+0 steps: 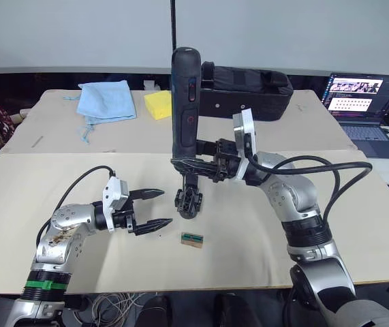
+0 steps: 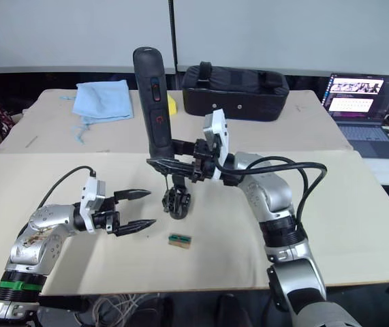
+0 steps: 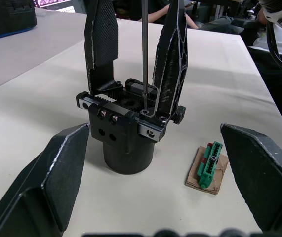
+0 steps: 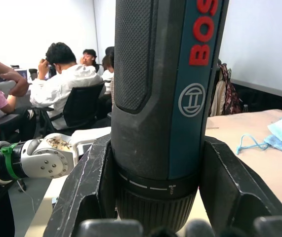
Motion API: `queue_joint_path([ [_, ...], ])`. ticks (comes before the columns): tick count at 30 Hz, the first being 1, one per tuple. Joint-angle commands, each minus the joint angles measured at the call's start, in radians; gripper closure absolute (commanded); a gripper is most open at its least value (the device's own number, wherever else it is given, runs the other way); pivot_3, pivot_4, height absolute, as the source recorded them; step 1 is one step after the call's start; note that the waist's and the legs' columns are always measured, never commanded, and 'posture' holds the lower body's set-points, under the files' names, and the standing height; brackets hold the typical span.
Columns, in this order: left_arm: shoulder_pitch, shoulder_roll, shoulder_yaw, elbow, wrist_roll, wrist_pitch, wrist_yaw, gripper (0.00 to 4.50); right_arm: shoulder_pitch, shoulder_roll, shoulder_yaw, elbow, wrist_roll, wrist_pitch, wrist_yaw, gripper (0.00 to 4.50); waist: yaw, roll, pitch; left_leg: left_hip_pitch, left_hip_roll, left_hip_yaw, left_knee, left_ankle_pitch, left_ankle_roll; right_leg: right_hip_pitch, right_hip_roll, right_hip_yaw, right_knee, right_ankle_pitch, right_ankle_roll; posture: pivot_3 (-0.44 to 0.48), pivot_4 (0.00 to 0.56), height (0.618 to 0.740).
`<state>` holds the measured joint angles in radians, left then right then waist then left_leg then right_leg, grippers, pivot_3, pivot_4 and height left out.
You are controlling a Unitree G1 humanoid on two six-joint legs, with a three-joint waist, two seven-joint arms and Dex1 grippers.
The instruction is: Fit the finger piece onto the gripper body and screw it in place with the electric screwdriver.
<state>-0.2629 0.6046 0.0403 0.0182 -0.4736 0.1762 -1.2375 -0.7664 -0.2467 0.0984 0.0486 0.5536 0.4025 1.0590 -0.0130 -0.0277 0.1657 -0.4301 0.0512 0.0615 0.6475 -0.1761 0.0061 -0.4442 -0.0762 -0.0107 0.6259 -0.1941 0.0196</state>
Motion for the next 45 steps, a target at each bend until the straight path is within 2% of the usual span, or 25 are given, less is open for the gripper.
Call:
queue_joint_path([
  [1, 0.003, -0.004, 0.004, 0.003, -0.001, -0.028, -0.007, 0.0, -0.006, 0.009, -0.02, -0.046, 0.012, -0.035, -0.002, 2.57, 0.0, 0.0, 0.0, 0.0, 0.0, 0.0, 0.0, 0.0, 0.0, 0.0, 0.0, 0.0, 0.0, 0.0, 0.0, 0.0, 0.15, 0.74],
  [45, 0.019, -0.017, -0.01, 0.035, 0.005, -0.07, -0.015, 0.0, 0.019, 0.014, -0.011, -0.038, -0.013, -0.081, -0.006, 2.57, 0.0, 0.0, 0.0, 0.0, 0.0, 0.0, 0.0, 0.0, 0.0, 0.0, 0.0, 0.0, 0.0, 0.0, 0.0, 0.0, 0.15, 0.74],
])
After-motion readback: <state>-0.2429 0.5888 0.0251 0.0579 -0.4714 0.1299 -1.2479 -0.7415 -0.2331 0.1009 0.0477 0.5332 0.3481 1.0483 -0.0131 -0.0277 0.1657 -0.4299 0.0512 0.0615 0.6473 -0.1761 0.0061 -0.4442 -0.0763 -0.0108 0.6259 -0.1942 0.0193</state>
